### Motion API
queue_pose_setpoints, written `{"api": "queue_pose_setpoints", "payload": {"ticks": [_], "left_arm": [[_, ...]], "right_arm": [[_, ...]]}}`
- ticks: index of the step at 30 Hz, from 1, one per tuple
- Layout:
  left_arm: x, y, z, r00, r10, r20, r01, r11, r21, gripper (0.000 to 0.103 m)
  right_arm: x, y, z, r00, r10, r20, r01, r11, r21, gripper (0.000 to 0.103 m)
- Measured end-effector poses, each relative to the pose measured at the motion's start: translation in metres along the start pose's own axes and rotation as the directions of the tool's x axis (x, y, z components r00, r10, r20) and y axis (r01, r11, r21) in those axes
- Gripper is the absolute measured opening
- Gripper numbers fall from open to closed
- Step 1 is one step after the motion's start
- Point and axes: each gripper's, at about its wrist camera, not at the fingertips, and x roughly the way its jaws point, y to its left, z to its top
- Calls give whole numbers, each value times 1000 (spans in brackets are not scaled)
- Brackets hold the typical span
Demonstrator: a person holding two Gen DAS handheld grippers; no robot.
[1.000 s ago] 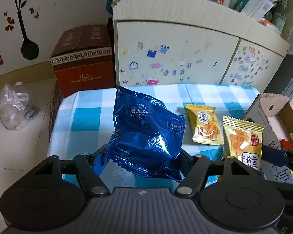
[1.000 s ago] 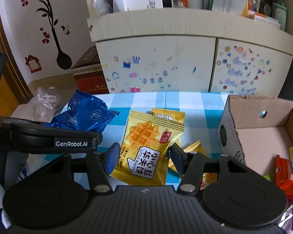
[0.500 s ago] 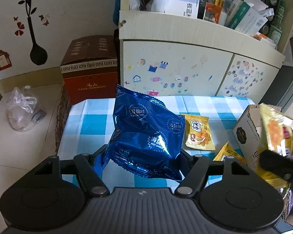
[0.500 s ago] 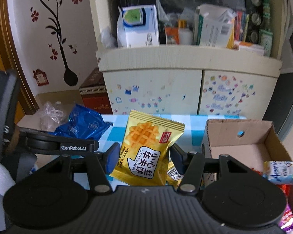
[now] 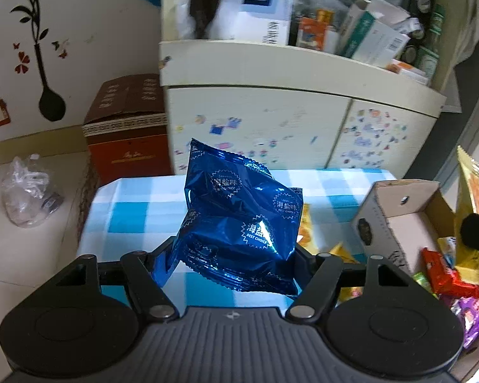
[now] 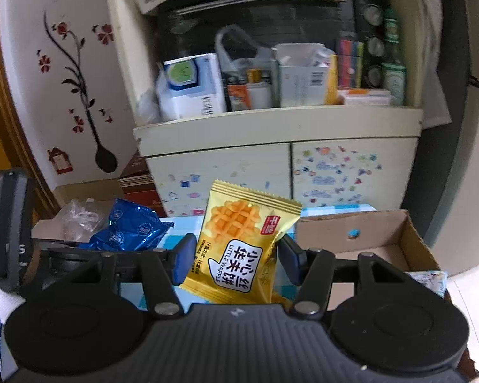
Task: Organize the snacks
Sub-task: 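Carry blue bag with left gripper while right gripper carries waffle bag over the box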
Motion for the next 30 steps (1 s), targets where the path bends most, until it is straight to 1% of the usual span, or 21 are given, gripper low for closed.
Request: {"api": "queue_pose_setpoints", "payload": {"ticks": [5,10,14,16,22,25,30], "left_arm": [[-6,-22,1,999,-51,18,51,999,11,75],[-14,-47,-3,994,-104,42,102,993,53,75],[-20,-61,-8,987,-152,42,149,986,68,75],[-23,-69,-12,983,-180,45,176,982,73,75],[-23,-93,-27,974,-224,26,221,972,85,75],[-19,-105,-31,972,-234,15,232,970,74,75],[-9,-127,-30,968,-252,2,251,967,45,75]], "right_arm": [[-10,-18,1,999,-23,23,22,999,35,57],[-22,-41,8,997,-47,55,42,995,92,57],[-33,-62,14,994,-69,90,56,989,136,57],[-36,-76,16,992,-80,99,61,982,179,57],[-46,-111,20,985,-109,134,68,958,277,57],[-47,-125,20,984,-123,132,75,944,321,57],[-41,-138,18,985,-140,101,92,922,375,57]]}}
